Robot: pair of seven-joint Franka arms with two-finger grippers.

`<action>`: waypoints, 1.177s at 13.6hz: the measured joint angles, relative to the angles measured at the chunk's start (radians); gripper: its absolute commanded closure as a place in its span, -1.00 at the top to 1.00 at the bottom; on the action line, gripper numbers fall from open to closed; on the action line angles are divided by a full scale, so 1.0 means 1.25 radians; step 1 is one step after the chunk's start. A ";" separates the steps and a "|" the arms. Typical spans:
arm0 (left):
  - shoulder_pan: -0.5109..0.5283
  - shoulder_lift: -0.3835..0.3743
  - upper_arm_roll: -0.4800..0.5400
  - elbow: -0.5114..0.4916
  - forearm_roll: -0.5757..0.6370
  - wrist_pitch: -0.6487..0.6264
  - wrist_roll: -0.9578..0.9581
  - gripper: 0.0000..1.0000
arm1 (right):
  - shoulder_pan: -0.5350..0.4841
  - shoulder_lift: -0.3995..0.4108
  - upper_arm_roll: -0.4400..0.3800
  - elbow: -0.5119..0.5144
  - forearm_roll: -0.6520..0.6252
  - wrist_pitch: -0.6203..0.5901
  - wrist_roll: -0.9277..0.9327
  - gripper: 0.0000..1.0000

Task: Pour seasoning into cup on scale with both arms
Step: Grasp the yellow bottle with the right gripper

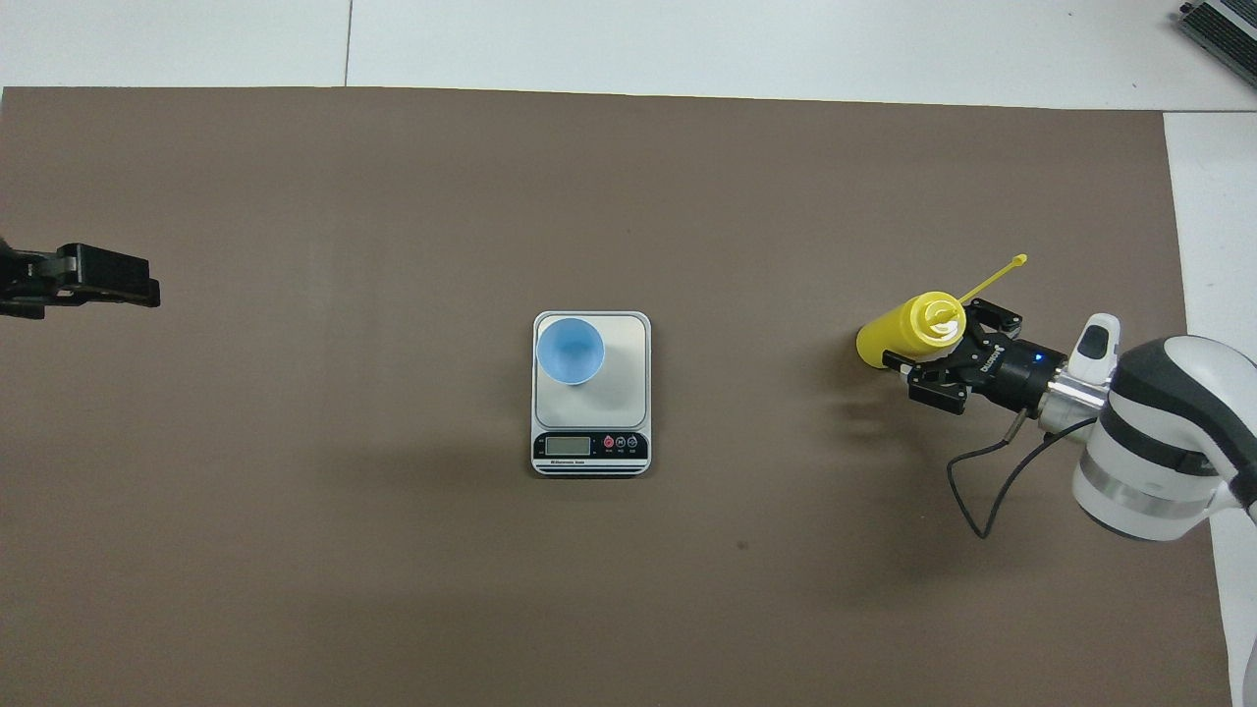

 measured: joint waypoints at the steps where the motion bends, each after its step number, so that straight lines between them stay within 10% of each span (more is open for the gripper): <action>1: 0.000 0.000 0.000 0.000 0.000 0.000 0.000 1.00 | 0.001 0.000 0.000 0.000 0.000 0.000 0.000 0.82; 7: 0.000 0.000 0.000 -0.001 0.000 0.000 0.000 1.00 | 0.004 0.000 -0.001 0.006 0.000 0.012 -0.001 -0.91; 16: 0.000 0.000 0.017 -0.001 0.000 -0.001 0.000 1.00 | 0.066 -0.008 0.001 0.041 0.000 0.078 0.011 -1.00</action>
